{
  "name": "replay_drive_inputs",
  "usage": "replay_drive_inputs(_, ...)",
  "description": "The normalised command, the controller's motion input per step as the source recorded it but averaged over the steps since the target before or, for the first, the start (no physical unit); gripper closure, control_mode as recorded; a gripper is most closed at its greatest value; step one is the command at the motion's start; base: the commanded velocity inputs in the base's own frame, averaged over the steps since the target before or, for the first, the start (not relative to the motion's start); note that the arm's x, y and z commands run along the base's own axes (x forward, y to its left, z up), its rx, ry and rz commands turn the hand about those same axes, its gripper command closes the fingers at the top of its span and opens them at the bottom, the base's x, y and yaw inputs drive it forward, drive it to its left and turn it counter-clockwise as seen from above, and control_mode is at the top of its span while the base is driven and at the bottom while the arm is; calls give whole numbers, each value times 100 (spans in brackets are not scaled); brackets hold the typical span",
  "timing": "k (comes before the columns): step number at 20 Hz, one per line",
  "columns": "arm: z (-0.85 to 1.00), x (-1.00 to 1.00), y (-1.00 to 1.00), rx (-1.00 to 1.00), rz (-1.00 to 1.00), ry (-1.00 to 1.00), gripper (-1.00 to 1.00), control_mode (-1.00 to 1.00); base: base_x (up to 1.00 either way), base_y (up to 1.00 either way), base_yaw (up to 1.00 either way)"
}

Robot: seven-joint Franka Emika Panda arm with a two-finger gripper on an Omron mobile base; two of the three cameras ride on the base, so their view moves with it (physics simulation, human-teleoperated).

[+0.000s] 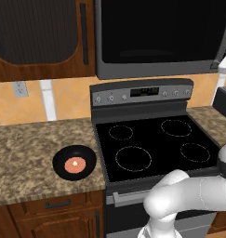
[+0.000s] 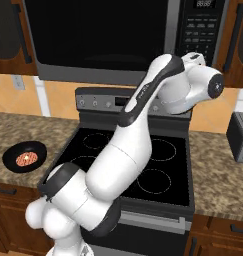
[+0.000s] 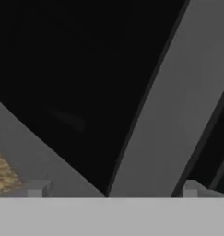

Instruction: Open the microwave, place the bowl with waffle inside the microwave, then close the microwave door and turn it on.

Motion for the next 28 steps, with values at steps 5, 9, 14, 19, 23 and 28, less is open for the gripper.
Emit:
replay_drive_inputs(5, 0, -22, 100, -18, 12, 5, -100, -100, 0, 0, 0)
replay_drive_inputs(9, 27, -19, 100, -10, 65, 22, -100, -100, 0, 0, 0)
replay_drive_inputs(14, 45, -10, 65, -11, 82, 23, -100, -100, 0, 0, 0)
replay_drive_inputs(19, 48, -17, 32, -9, 86, 21, -100, -100, 0, 0, 0)
replay_drive_inputs(23, 64, -76, 40, -14, 68, 16, 100, -100, 0, 0, 0)
replay_drive_inputs(28, 73, -97, 39, -18, 58, 11, 100, -100, 0, 0, 0)
